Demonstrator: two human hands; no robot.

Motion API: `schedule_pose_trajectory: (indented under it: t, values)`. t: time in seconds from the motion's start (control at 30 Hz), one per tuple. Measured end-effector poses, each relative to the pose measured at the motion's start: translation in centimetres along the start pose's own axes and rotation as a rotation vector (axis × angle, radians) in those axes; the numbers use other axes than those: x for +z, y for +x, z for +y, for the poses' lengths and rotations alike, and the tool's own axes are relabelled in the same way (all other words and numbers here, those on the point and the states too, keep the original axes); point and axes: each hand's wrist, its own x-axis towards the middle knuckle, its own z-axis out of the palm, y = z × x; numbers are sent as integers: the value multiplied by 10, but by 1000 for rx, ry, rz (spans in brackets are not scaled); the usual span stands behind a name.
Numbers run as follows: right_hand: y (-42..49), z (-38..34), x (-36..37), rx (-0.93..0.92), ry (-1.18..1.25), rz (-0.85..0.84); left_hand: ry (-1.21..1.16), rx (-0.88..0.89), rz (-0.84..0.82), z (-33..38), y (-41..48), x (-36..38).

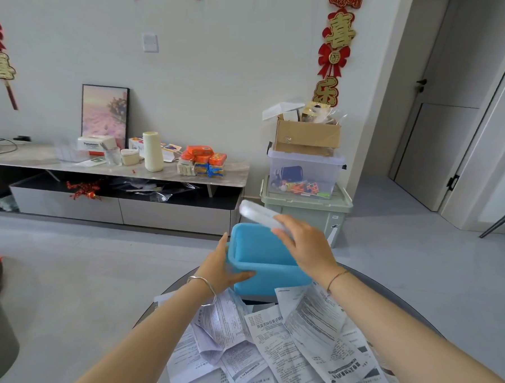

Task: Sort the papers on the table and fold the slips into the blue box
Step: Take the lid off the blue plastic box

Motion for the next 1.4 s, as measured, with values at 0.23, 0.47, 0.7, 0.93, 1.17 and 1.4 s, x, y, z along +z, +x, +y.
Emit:
schedule_pose_trajectory:
  t: [0.23,0.47,0.7,0.93,1.17,1.4]
  values:
    - [43,10,-55,494,505,456,25,25,64,21,2,-12]
    - [45,-1,-65,912,1047,580,-321,-152,1,74,11,-12]
    - [15,-16,-38,999,1387,279,-975,-255,105,85,4,3]
    - [-14,23,-19,970,456,-179,-931,-277,363,58,1,-44]
    - [-20,38,7,1072,414,-351,-870,-302,522,31,2,-79]
    - [8,59,-27,1023,323,20,-824,-318,694,15,11,-96]
